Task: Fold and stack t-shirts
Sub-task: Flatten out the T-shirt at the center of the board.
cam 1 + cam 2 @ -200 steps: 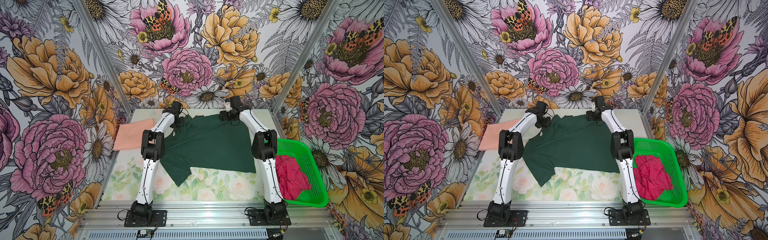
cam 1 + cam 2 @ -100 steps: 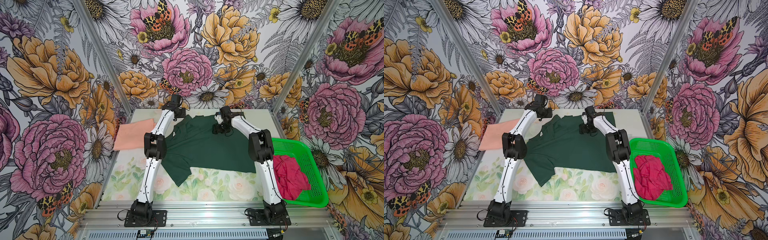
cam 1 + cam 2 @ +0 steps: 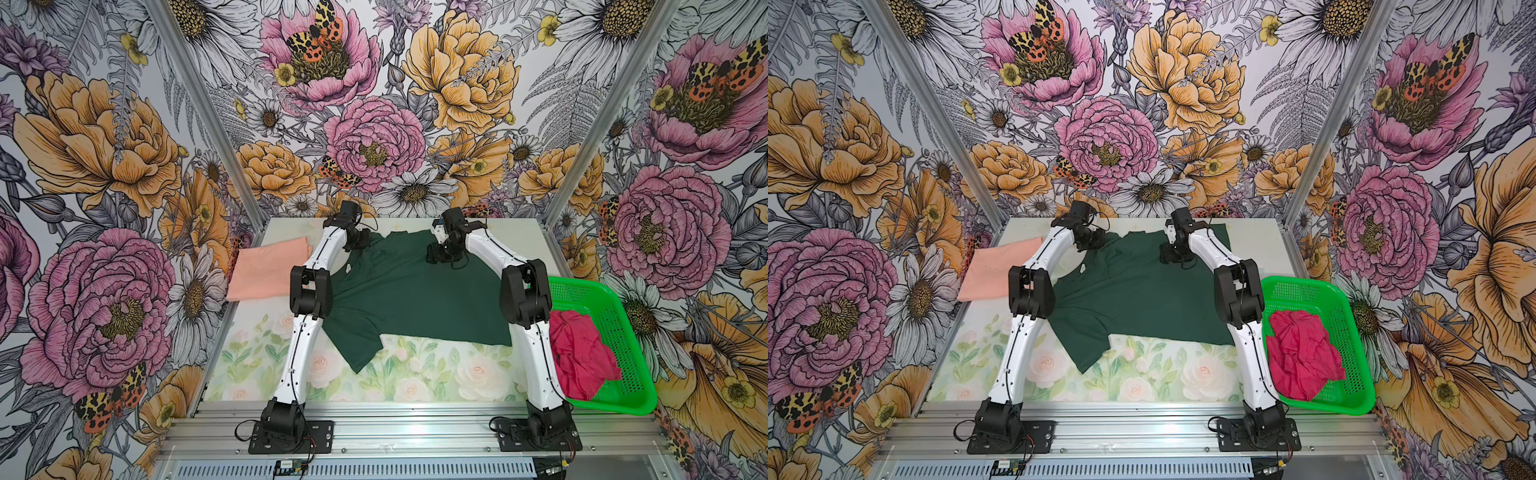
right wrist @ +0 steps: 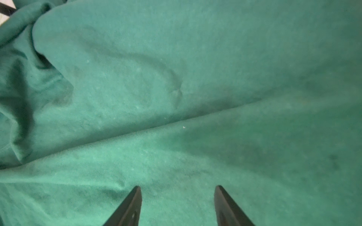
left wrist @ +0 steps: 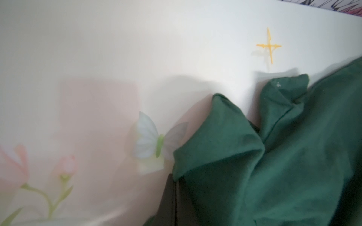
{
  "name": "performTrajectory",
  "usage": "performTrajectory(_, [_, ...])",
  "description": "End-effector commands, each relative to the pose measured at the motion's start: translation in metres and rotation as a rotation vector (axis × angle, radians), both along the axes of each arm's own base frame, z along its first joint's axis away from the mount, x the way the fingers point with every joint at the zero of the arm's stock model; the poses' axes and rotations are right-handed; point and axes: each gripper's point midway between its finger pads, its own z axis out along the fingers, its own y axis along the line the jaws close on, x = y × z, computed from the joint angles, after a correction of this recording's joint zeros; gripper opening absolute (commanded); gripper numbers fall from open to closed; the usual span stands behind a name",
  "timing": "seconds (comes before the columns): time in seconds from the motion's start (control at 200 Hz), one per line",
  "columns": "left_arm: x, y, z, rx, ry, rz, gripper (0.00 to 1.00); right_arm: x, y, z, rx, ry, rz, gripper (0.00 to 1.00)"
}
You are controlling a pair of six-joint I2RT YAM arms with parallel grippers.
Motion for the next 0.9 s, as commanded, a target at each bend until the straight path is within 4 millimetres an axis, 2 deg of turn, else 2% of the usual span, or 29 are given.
performTrajectory(0.0, [-0.013,0.019,-0.032,0.046,0.089,0.043,0.0,-0.007,0.007,0.0,0.01,0.024,0.001,0.54])
performTrajectory(0.12, [-0.005,0.043,-0.017,0.074,0.066,0.125,0.0,-0.014,0.005,-0.02,-0.014,0.076,-0.004,0.49])
performTrajectory(0.2, [0.002,0.058,-0.004,0.064,0.041,0.164,0.0,-0.016,0.002,-0.027,-0.035,0.092,-0.012,0.46])
performTrajectory(0.33, [0.006,0.084,0.013,0.092,0.013,0.21,0.0,-0.018,-0.003,-0.032,-0.069,0.103,-0.019,0.45])
performTrajectory(0.47, [0.002,0.114,0.022,0.124,0.017,0.262,0.0,-0.018,-0.007,-0.033,-0.084,0.107,-0.022,0.45])
performTrajectory(0.59, [0.001,0.129,0.026,0.143,0.013,0.271,0.0,-0.017,-0.007,-0.034,-0.088,0.109,-0.022,0.45])
performTrajectory(0.695, [0.003,0.131,0.029,0.153,-0.001,0.249,0.0,-0.017,-0.008,-0.037,-0.092,0.117,-0.024,0.45])
performTrajectory(0.745, [0.006,0.127,0.032,0.15,-0.013,0.232,0.11,-0.016,-0.008,-0.039,-0.093,0.119,-0.025,0.45])
performTrajectory(0.81, [0.009,0.127,0.038,0.183,-0.039,0.222,0.2,-0.016,-0.008,-0.041,-0.095,0.121,-0.026,0.45])
performTrajectory(0.895, [0.015,0.129,0.06,0.286,-0.102,0.226,0.26,-0.015,-0.009,-0.037,-0.096,0.112,-0.025,0.46])
